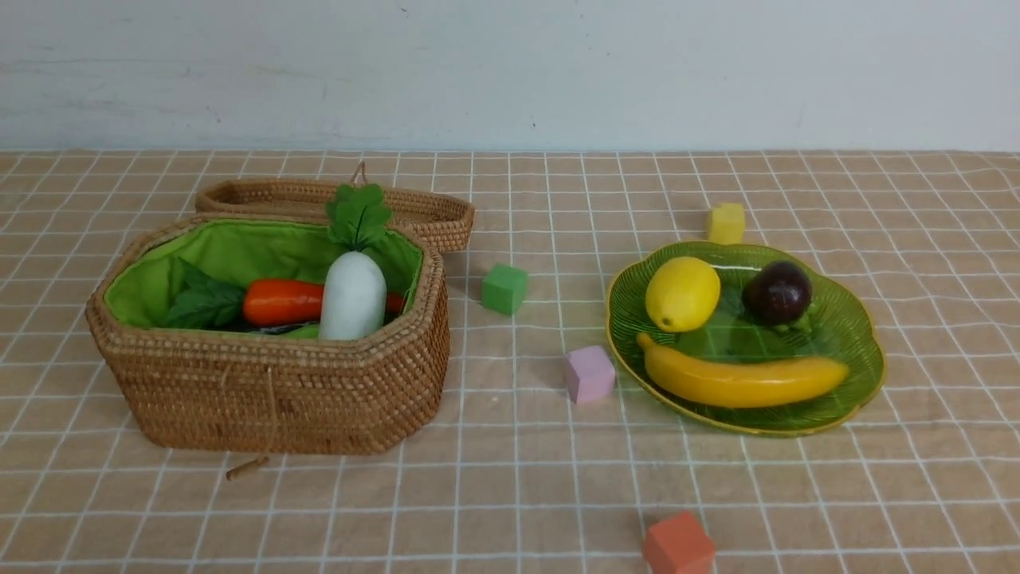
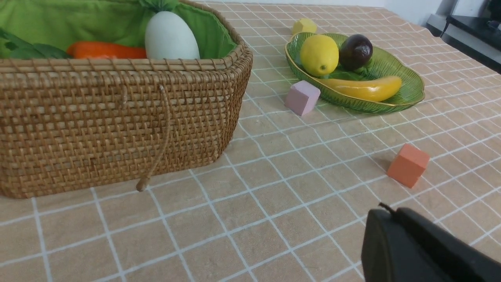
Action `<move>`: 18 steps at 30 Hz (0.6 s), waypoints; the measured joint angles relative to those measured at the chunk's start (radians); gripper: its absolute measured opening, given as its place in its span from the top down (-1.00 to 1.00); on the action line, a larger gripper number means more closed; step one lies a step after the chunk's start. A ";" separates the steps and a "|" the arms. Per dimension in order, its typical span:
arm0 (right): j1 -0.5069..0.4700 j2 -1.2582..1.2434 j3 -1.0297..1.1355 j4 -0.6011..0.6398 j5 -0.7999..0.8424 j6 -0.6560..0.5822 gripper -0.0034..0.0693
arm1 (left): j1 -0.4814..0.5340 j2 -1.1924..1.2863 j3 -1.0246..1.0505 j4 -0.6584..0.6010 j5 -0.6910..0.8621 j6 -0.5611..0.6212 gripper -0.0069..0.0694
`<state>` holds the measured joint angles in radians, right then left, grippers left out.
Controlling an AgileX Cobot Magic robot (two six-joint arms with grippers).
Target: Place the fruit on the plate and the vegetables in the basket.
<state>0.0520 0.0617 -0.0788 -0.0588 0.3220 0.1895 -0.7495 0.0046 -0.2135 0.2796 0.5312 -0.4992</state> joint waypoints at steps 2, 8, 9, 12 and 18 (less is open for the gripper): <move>-0.010 -0.041 0.060 -0.005 -0.011 0.000 0.93 | 0.000 0.000 0.000 0.000 0.000 0.000 0.85; -0.016 -0.070 0.098 0.002 0.043 -0.001 0.93 | 0.000 0.000 0.000 -0.001 0.003 0.000 0.85; -0.016 -0.070 0.098 0.007 0.044 -0.001 0.93 | 0.000 0.000 0.000 0.000 0.003 0.000 0.85; -0.016 -0.070 0.097 0.026 0.049 0.000 0.93 | 0.000 0.000 0.000 -0.001 0.003 0.000 0.85; -0.016 -0.071 0.096 0.030 0.050 0.000 0.92 | 0.000 0.000 0.000 -0.001 0.003 0.000 0.85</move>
<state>0.0364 -0.0095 0.0176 -0.0288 0.3715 0.1899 -0.7495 0.0046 -0.2135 0.2791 0.5344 -0.4992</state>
